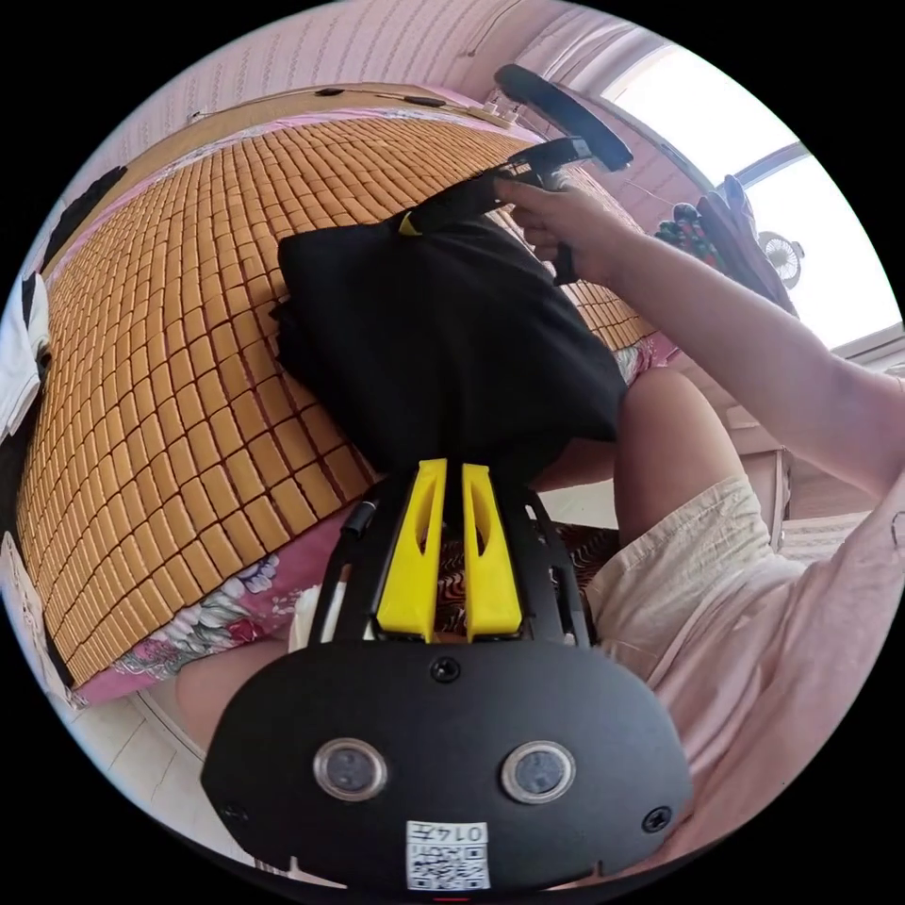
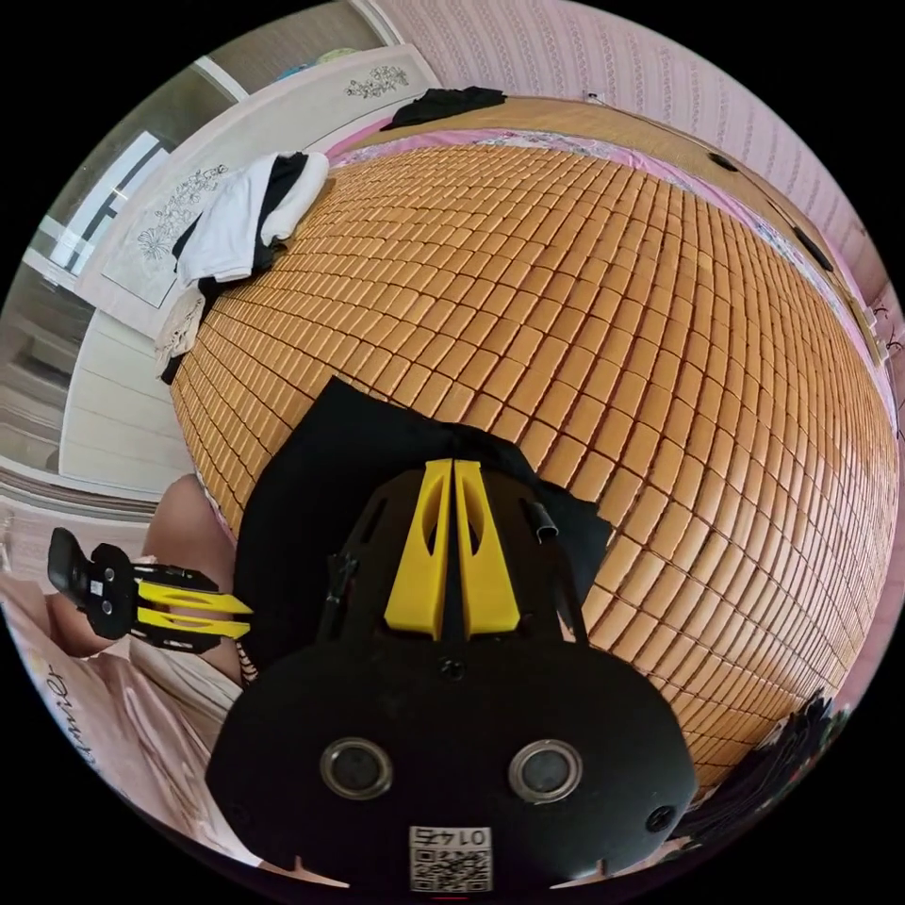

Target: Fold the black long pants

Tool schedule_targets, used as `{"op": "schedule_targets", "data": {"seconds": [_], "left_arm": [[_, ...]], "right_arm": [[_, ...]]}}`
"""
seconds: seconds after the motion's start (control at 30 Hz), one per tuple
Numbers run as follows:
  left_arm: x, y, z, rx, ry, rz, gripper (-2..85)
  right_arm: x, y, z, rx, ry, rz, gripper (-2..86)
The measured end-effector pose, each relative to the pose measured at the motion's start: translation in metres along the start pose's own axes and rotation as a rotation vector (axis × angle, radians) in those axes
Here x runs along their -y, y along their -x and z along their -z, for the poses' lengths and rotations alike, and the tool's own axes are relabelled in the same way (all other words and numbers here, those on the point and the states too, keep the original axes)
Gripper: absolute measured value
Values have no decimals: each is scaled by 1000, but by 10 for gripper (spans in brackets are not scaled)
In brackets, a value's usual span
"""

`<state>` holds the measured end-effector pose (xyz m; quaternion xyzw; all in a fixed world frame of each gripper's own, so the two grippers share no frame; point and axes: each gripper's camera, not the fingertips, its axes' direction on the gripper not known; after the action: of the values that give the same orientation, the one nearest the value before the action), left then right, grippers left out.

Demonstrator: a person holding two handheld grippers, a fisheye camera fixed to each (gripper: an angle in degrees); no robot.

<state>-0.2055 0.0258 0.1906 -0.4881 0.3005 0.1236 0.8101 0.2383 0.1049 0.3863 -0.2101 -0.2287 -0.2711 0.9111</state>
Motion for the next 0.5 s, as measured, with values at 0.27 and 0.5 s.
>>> {"op": "schedule_targets", "data": {"seconds": [0.27, 0.5], "left_arm": [[0, 20, 35, -31, -186, 83, 48], [0, 21, 8, 14, -82, 108, 50]], "right_arm": [[-100, 27, 55, 246, 22, 39, -3], [-117, 62, 3, 85, 302, 22, 0]]}}
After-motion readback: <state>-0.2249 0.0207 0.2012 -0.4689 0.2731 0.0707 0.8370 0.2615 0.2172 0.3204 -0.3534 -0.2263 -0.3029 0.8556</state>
